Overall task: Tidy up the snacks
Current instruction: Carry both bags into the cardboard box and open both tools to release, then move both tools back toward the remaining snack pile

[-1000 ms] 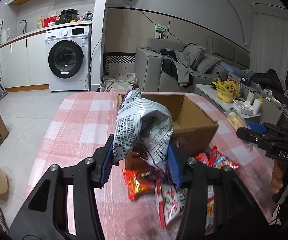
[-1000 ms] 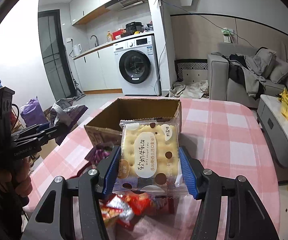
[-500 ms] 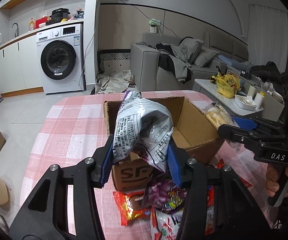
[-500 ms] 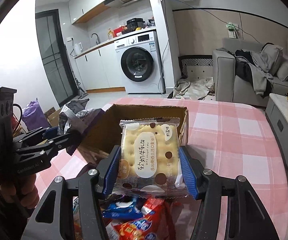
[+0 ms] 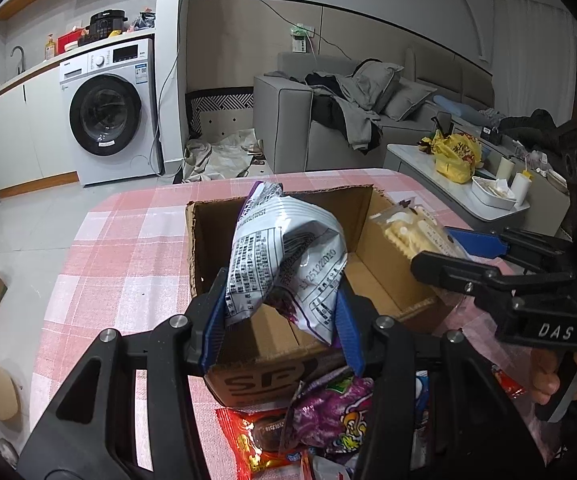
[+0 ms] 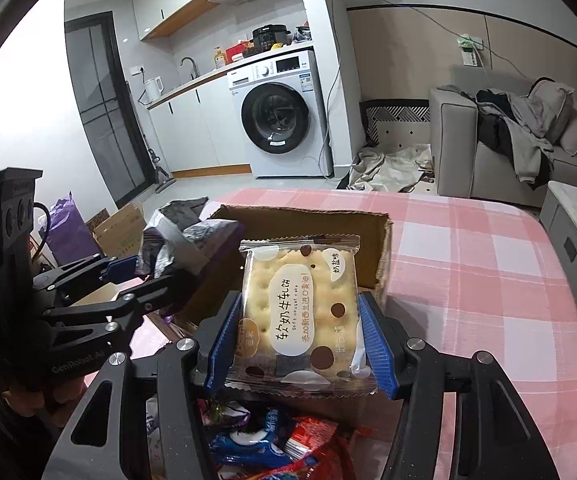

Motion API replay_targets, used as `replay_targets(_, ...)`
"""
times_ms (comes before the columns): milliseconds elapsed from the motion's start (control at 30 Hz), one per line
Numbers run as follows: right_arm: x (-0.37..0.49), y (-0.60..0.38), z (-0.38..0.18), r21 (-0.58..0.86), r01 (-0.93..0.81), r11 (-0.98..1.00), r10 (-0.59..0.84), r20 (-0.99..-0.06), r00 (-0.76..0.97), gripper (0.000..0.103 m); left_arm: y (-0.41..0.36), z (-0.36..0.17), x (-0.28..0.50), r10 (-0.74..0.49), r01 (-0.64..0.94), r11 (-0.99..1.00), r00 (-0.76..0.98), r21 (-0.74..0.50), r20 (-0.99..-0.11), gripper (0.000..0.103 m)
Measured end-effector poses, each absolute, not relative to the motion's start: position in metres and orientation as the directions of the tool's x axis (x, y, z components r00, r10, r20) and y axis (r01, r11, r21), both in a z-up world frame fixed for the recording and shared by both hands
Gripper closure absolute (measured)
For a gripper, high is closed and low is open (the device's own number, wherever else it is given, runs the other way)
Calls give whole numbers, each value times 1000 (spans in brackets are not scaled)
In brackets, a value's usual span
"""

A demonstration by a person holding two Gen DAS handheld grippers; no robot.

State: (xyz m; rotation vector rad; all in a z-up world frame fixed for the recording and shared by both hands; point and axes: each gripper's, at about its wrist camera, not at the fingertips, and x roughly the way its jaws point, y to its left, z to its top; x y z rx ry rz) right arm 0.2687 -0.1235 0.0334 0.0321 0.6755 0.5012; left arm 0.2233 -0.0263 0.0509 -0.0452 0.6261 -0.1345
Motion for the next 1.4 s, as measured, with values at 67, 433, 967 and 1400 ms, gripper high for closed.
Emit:
replay_targets(67, 271, -120, 30, 194, -441, 876, 464, -589, 662, 45, -28, 46, 224, -137, 109, 991, 799, -82, -585, 58)
replay_targets(433, 266, -119, 41, 183, -439, 880, 462, -548, 697, 22, -31, 44, 242, -121, 85, 993, 778, -87, -616, 47)
replay_targets(967, 178, -173, 38, 177, -352, 919, 386, -584, 714, 0, -3, 64, 130, -84, 38, 995, 828, -94, -555, 0)
replay_targets(1400, 134, -167, 16, 241, -333, 911, 409, -622, 668, 0, 10, 32, 74, -62, -7, 994, 791, -110, -608, 0)
